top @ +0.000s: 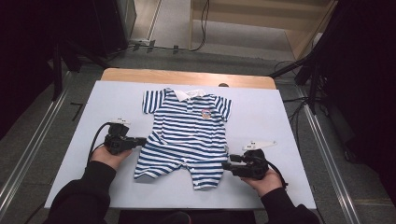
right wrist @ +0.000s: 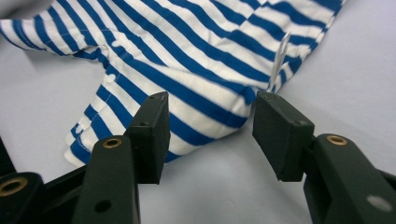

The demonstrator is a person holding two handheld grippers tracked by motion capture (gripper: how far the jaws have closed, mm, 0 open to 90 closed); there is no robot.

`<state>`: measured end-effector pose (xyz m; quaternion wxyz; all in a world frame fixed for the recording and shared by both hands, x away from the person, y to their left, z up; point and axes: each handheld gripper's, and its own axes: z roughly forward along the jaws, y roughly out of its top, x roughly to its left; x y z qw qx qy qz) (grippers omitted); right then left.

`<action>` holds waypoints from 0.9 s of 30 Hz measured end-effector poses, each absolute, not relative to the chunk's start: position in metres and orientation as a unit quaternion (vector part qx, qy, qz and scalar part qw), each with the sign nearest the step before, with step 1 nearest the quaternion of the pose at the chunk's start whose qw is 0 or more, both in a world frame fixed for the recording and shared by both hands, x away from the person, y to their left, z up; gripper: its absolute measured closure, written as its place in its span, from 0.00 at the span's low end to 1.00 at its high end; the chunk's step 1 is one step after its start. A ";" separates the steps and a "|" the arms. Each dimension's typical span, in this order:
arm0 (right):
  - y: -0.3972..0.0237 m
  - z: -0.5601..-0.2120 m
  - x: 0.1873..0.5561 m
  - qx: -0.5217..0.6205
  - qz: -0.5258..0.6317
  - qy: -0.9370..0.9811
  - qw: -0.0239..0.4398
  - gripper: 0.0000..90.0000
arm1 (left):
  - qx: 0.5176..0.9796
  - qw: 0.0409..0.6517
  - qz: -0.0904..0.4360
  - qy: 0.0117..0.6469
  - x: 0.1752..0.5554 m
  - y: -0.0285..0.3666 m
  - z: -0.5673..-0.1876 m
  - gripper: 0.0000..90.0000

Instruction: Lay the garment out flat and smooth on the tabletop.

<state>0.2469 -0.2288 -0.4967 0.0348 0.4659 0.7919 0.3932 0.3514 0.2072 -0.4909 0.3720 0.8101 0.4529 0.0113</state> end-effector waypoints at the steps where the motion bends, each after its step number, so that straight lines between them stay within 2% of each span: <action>1: -0.229 -0.495 0.245 0.465 0.396 0.791 0.038 0.50 | 0.809 0.372 0.014 0.455 0.353 0.208 -0.491 0.99; 11: -0.212 -0.491 0.225 0.429 0.396 0.811 0.030 0.53 | 0.804 0.360 0.028 0.472 0.363 0.218 -0.496 0.98; 16: -0.201 -0.498 0.223 0.414 0.381 0.826 0.022 0.60 | 0.802 0.359 0.030 0.476 0.365 0.221 -0.496 0.98; 19: -0.200 -0.501 0.225 0.415 0.384 0.824 0.015 0.57 | 0.803 0.360 0.031 0.474 0.365 0.221 -0.496 0.98; 21: -0.196 -0.502 0.228 0.408 0.395 0.823 0.017 0.50 | 0.804 0.360 0.032 0.472 0.364 0.221 -0.496 0.97; 27: -0.181 -0.511 0.238 0.399 0.372 0.838 0.025 0.52 | 0.803 0.361 0.028 0.474 0.364 0.222 -0.497 0.96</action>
